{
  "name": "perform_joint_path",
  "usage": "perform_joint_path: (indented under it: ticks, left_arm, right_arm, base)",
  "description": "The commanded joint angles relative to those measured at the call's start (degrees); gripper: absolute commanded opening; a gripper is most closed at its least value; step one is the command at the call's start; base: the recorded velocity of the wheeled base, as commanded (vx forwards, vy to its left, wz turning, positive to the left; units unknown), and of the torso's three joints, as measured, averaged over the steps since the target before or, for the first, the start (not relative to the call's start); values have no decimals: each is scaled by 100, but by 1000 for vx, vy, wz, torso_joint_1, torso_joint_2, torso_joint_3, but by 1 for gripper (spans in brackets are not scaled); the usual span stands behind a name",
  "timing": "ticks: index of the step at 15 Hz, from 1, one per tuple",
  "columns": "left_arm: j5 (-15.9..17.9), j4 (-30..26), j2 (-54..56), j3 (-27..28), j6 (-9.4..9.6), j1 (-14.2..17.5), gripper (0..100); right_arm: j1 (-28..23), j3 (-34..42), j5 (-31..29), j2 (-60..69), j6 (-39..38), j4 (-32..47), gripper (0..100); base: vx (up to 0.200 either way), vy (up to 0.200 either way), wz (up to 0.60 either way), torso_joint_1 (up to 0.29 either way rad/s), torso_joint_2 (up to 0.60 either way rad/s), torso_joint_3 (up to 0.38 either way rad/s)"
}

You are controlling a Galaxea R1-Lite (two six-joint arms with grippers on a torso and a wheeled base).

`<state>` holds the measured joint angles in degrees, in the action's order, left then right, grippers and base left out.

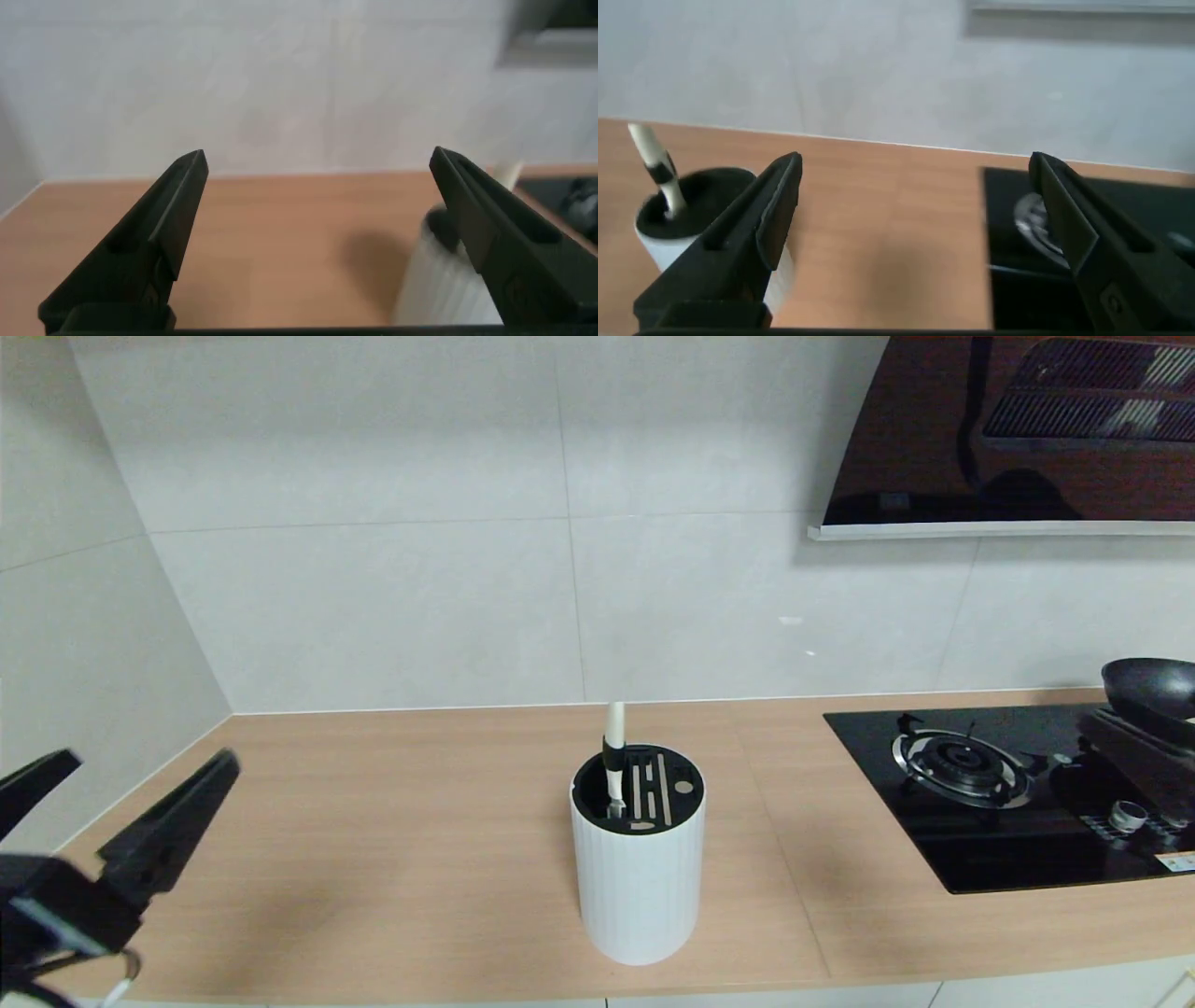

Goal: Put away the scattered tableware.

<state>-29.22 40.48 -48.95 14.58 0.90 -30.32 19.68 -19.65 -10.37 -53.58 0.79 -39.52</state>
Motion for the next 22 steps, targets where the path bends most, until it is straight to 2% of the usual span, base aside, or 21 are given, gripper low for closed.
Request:
perform_joint_path:
  ticks: [1,2,3,5,6,8,9,10,11,12,13,15,16,17,18,19,20,21,22]
  left_arm:
    - [83,-2343,2829,-412,-2,711,100]
    - [233,-2967,3260,-333,-11,958,100]
    - [391,-3266,3638,-307,-11,1204,100]
    - [558,-3512,4016,-298,15,1450,100]
    - [567,-3688,4262,-263,24,1775,100]
    - [523,-3671,4332,-333,-20,2170,100]
    - [523,-3671,4341,-351,-20,2329,100]
    - [496,-3662,4341,-342,-20,2461,100]
    - [452,-3679,4394,-342,-99,2707,100]
    - [488,-3723,4508,-351,-134,2847,100]
    - [646,-3978,4895,-509,-125,3023,100]
    - [628,-3978,4895,-957,-152,3041,100]
    - [734,-3943,4895,-1203,-143,3041,100]
    - [892,-3934,4895,-1353,-134,3041,100]
    - [1331,-3925,4895,-1449,-161,3041,100]
    - [1911,-3917,4895,-1449,-222,3041,100]
    - [2210,-3925,4895,-1449,-222,3041,100]
    - [2465,-3925,4895,-1458,-196,3041,100]
    - [2781,-3996,4895,-1458,-73,3041,100]
  right_arm:
    - [-553,656,0,2765,26,1491,100]
    - [-561,524,-17,3494,61,2370,100]
    - [-614,357,-35,4101,132,3179,100]
    - [-720,32,-70,4795,167,4348,100]
    - [-904,-65,-430,4786,149,4664,100]
    - [-1010,-48,-879,4786,158,4655,100]
    - [-1256,14,-896,4786,158,4664,100]
    - [-1757,199,-861,4918,176,4673,100]
    - [-2012,480,-676,5358,351,4673,100]
    - [-1976,629,-633,5358,413,4647,100]
    - [-1968,902,-966,5358,387,4418,100]
    - [-1968,1482,-1028,5358,343,3671,100]
    - [-1968,1886,-896,5358,343,3319,100]
    - [-1968,1965,-782,5358,325,3284,100]
    - [-1968,1956,-562,5358,228,3495,100]
    - [-1968,1965,-299,5349,158,3653,100]
    - [-1968,1956,-26,5349,176,3653,100]
    - [-1968,1956,246,5349,184,3653,100]
    - [-1968,1956,695,5349,184,3653,100]
  base:
    - [0,0,0,0,0,0]
    - [0,0,0,0,0,0]
    - [0,0,0,0,0,0]
    - [0,0,0,0,0,0]
    - [0,0,0,0,0,0]
    - [0,0,0,0,0,0]
    - [0,0,0,0,0,0]
    - [0,0,0,0,0,0]
    - [0,0,0,0,0,0]
    - [0,0,0,0,0,0]
    - [0,0,0,0,0,0]
    - [0,0,0,0,0,0]
    - [0,0,0,0,0,0]
    - [0,0,0,0,0,0]
    - [0,0,0,0,0,0]
    - [0,0,0,0,0,0]
    - [0,0,0,0,0,0]
    - [0,0,0,0,0,0]
    - [0,0,0,0,0,0]
